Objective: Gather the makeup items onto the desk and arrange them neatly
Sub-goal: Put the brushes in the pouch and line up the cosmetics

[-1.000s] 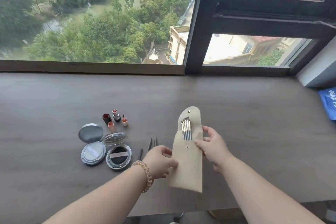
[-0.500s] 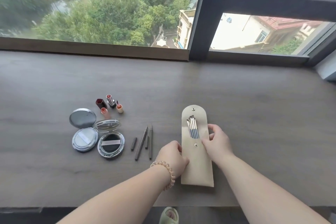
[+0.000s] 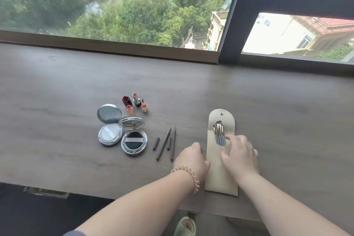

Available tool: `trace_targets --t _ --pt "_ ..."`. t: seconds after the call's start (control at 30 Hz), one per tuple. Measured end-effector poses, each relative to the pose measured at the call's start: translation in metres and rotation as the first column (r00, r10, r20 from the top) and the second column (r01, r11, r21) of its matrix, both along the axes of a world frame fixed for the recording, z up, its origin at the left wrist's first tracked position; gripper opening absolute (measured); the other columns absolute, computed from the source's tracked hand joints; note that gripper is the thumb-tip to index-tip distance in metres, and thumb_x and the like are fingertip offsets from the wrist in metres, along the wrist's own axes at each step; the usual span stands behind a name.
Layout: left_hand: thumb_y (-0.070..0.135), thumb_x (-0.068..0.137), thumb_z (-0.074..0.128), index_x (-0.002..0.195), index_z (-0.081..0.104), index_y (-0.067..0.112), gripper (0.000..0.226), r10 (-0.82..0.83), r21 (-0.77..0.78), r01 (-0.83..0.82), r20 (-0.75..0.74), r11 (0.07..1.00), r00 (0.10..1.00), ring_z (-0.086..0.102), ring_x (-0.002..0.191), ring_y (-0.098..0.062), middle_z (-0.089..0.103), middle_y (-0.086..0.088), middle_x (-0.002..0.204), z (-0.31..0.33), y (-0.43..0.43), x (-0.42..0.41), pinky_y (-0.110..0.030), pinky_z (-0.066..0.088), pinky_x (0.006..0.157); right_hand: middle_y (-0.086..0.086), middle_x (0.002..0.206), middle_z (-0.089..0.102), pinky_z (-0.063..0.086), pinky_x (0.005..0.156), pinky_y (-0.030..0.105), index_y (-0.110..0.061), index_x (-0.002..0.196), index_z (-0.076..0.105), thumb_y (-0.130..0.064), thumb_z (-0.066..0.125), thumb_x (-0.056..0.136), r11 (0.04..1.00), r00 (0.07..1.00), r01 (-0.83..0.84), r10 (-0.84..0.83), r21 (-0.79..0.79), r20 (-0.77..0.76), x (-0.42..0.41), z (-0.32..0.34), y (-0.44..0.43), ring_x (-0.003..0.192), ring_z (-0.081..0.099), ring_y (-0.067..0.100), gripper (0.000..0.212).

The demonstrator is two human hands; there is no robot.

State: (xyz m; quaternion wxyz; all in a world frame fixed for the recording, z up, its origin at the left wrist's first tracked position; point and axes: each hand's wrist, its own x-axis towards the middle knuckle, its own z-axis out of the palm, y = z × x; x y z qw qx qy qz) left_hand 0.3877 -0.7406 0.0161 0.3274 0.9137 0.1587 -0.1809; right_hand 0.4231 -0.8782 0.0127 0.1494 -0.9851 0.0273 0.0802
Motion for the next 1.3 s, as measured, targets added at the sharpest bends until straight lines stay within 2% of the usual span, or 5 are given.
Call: trace_targets --t 0.23,0.67,0.93,1.13,1.3 --pt "0.034 0.078 0.060 0.098 0.057 0.024 0.022 0.137 0.003 -0.137 0.061 0.991 0.989 0.060 0.099 -0.018 0.065 0.003 0.102 0.014 0.053 -0.028 -0.027 0.047 0.084 -0.001 0.097 0.058 0.040 0.084 0.037 -0.020 0.098 0.064 -0.025 0.061 0.082 0.967 0.981 -0.165 0.141 0.193 0.133 -0.010 0.006 0.052 0.098 0.057 0.022 0.017" --pt "0.032 0.074 0.063 0.074 0.057 0.027 0.007 0.416 0.005 -0.418 0.099 0.908 0.904 0.061 0.083 -0.013 0.065 0.009 0.082 0.014 0.179 -0.061 -0.024 0.047 0.074 0.000 0.101 0.058 0.042 0.085 0.034 -0.023 0.100 0.061 -0.038 0.057 0.086 0.931 0.950 -0.311 0.301 0.193 0.078 -0.027 0.001 0.165 0.102 0.057 0.021 0.022" --pt "0.034 0.068 0.070 0.099 0.045 0.026 0.040 0.513 0.122 -0.539 0.194 0.833 0.836 0.053 0.107 -0.022 0.057 0.002 0.104 0.012 0.251 -0.050 -0.037 0.039 0.092 -0.007 0.115 0.051 0.028 0.095 0.035 -0.032 0.114 0.054 -0.063 0.057 0.065 0.967 0.966 -0.247 0.240 0.063 0.098 -0.039 -0.006 0.213 0.116 0.042 0.018 0.058" --pt "0.050 0.067 0.068 0.137 0.031 0.026 0.083 0.442 0.217 -0.456 0.115 0.863 0.890 0.032 0.130 -0.023 0.040 -0.001 0.137 -0.001 0.267 -0.036 -0.040 0.026 0.105 0.004 0.125 0.053 0.028 0.099 0.041 -0.024 0.115 0.058 -0.039 0.064 0.073 0.960 0.956 0.229 -0.254 0.163 0.150 -0.037 -0.013 0.207 0.122 0.041 0.026 0.045" --pt "0.055 0.063 0.067 0.137 0.034 0.026 0.085 0.397 0.251 -0.407 0.093 0.878 0.913 0.032 0.129 -0.025 0.041 -0.002 0.136 -0.014 0.266 -0.033 -0.040 0.027 0.104 0.004 0.152 0.033 0.024 0.112 0.044 -0.030 0.140 0.042 -0.046 0.045 0.089 0.984 0.984 -0.166 0.169 -0.057 0.050 -0.050 -0.025 0.200 0.141 0.026 0.028 0.053"
